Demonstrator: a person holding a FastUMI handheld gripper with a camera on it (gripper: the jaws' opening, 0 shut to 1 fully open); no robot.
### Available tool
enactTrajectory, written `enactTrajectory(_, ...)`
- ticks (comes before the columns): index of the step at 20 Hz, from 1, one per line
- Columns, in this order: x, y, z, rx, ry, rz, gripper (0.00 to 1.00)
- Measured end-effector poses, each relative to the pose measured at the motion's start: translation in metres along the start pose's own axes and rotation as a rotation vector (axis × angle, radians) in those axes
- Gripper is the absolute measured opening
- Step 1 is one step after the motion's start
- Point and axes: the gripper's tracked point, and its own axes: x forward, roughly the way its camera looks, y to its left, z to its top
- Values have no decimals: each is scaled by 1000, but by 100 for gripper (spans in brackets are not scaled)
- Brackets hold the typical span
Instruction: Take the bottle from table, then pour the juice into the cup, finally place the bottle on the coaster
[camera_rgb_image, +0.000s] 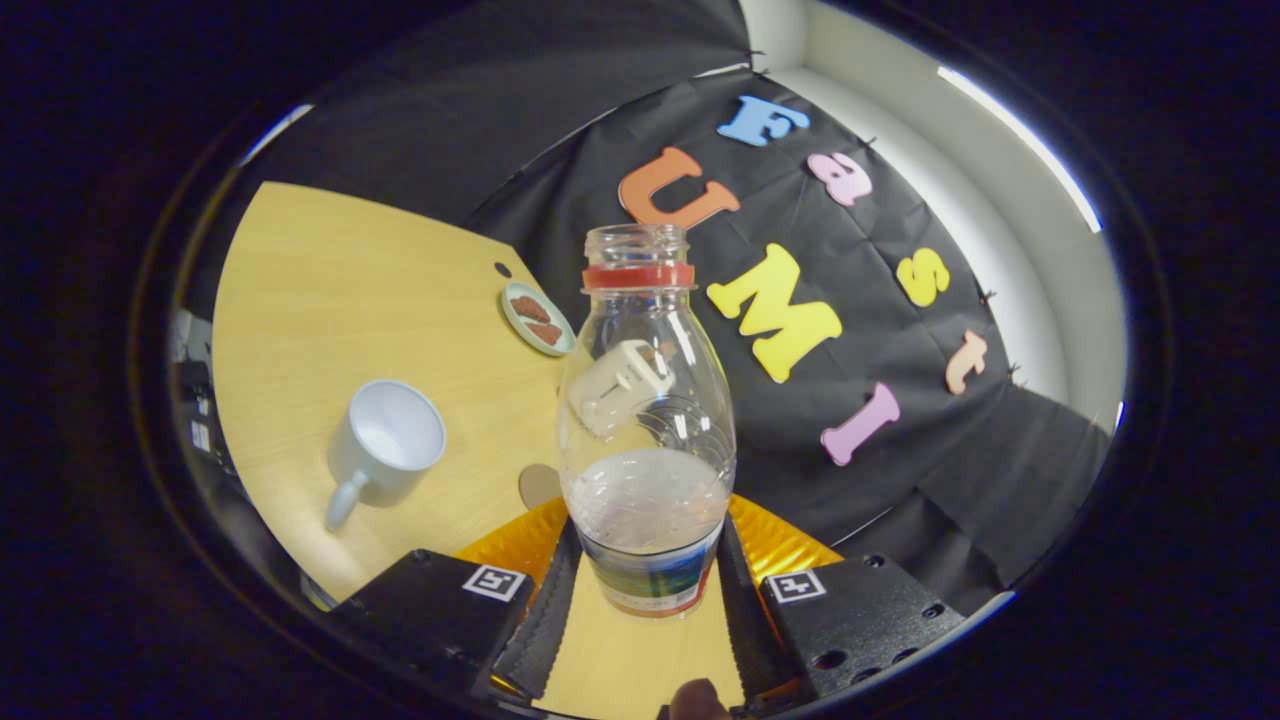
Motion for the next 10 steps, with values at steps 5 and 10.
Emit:
enactTrajectory(5, -10, -27, 14, 332, -88, 25, 73)
enactTrajectory(10, 1, -37, 22, 632, -125, 91, 73)
